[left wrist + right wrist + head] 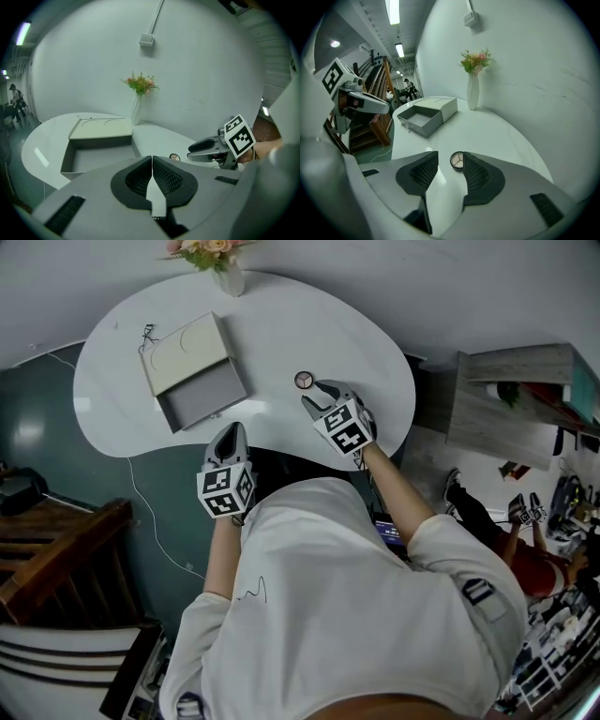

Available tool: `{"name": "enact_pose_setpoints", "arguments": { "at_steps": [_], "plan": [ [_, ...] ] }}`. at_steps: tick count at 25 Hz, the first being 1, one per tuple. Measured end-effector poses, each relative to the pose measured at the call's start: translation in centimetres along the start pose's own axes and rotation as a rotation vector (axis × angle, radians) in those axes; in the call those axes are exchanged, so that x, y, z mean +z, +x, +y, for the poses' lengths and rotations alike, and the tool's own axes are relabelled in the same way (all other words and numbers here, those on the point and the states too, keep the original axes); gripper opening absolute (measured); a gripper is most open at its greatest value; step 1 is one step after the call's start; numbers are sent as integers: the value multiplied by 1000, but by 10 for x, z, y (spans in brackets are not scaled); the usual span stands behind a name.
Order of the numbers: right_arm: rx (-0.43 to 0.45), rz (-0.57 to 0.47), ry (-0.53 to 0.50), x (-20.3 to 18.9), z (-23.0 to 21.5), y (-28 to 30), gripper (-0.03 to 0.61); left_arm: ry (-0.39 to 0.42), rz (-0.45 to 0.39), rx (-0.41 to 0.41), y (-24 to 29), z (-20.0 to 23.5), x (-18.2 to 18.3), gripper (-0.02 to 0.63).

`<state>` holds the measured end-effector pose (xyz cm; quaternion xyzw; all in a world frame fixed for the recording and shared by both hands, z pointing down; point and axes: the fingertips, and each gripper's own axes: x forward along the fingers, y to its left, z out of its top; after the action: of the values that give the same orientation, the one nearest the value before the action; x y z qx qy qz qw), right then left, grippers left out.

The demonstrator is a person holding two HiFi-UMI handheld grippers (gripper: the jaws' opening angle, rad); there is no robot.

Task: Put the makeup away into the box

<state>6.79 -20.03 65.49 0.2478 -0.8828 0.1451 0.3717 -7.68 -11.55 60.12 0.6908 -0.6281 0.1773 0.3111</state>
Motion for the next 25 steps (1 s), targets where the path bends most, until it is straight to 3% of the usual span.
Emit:
{"name": "enact_pose_setpoints", "arguments": {
  "at_steps": [9, 17, 22, 25],
  "plan": [
    [-89, 107, -9, -18, -11, 41, 210, 18, 21, -20, 3, 40, 4, 21],
    [-105, 181, 64, -30, -21, 68, 245, -40, 5, 12, -5, 71, 5, 21],
    [-98, 221, 75, -39, -19, 76, 244, -76, 1, 33, -9, 80, -2, 21],
    [-105, 212, 69, -38, -20, 81, 210, -92, -3, 43, -12, 84, -5, 21]
  ]
}}
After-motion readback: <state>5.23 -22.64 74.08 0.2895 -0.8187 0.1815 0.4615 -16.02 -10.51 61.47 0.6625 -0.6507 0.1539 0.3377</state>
